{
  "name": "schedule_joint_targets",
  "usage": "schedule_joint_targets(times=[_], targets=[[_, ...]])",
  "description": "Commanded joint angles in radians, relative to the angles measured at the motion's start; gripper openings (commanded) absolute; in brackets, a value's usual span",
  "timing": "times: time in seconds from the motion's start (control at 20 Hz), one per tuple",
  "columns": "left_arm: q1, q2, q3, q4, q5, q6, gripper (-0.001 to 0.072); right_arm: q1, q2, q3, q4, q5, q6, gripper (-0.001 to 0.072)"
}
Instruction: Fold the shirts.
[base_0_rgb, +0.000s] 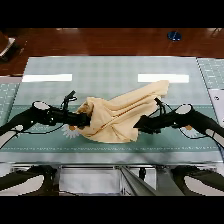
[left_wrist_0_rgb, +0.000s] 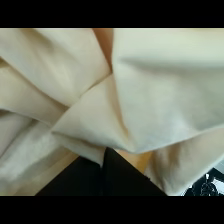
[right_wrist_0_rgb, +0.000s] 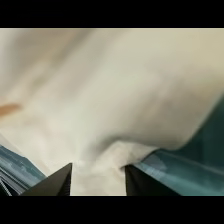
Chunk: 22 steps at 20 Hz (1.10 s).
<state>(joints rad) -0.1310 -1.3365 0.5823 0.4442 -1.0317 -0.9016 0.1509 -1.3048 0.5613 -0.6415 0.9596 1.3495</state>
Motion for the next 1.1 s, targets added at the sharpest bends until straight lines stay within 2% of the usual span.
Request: schedule_joint_targets(times=[0.0, 0.05, 0.1, 0.15, 0.3, 0.4, 0.6, 0.8, 0.9, 1.05], targets=[[0.0, 0.0, 0.001, 0.0, 0.0, 0.0, 0.0016, 0.046, -0.08, 0.076, 0.069, -0.08, -0.023, 0.0393], [0.0, 0.0, 0.001, 0.0, 0.001, 0.0, 0.0016, 0.049, -0.097, 0.109, 0.068, -0.076, -0.028, 0.0268], [0.0, 0.0, 0.001, 0.0, 0.002, 0.0, 0.0016, 0.052, -0.107, 0.145, 0.067, -0.074, -0.048, 0.0074], [0.002, 0.0, 0.004, 0.0, 0.001, 0.0, 0.0016, 0.051, -0.106, 0.18, 0.065, -0.063, -0.068, 0.0028], [0.074, 0.024, 0.095, 0.0, -0.095, -0.001, 0.0016, 0.005, -0.089, 0.399, -0.024, 0.077, -0.068, 0.0023], [0.15, 0.078, 0.215, -0.005, -0.16, -0.041, 0.0016, -0.044, -0.05, 0.602, -0.108, 0.161, -0.013, 0.0022], [0.25, 0.229, 0.526, -0.088, -0.173, -0.101, 0.0016, -0.116, 0.042, 1.037, -0.232, 0.281, 0.044, 0.0022], [0.28, 0.343, 0.886, -0.074, -0.172, -0.126, 0.0016, -0.125, 0.173, 1.364, -0.342, 0.327, 0.053, 0.0022], [0.298, 0.394, 1.046, 0.017, -0.166, -0.167, 0.0016, -0.125, 0.272, 1.435, -0.396, 0.325, 0.052, 0.0022], [0.314, 0.486, 1.218, 0.259, -0.16, -0.25, 0.0015, -0.125, 0.436, 1.455, -0.515, 0.32, 0.053, 0.0022]])
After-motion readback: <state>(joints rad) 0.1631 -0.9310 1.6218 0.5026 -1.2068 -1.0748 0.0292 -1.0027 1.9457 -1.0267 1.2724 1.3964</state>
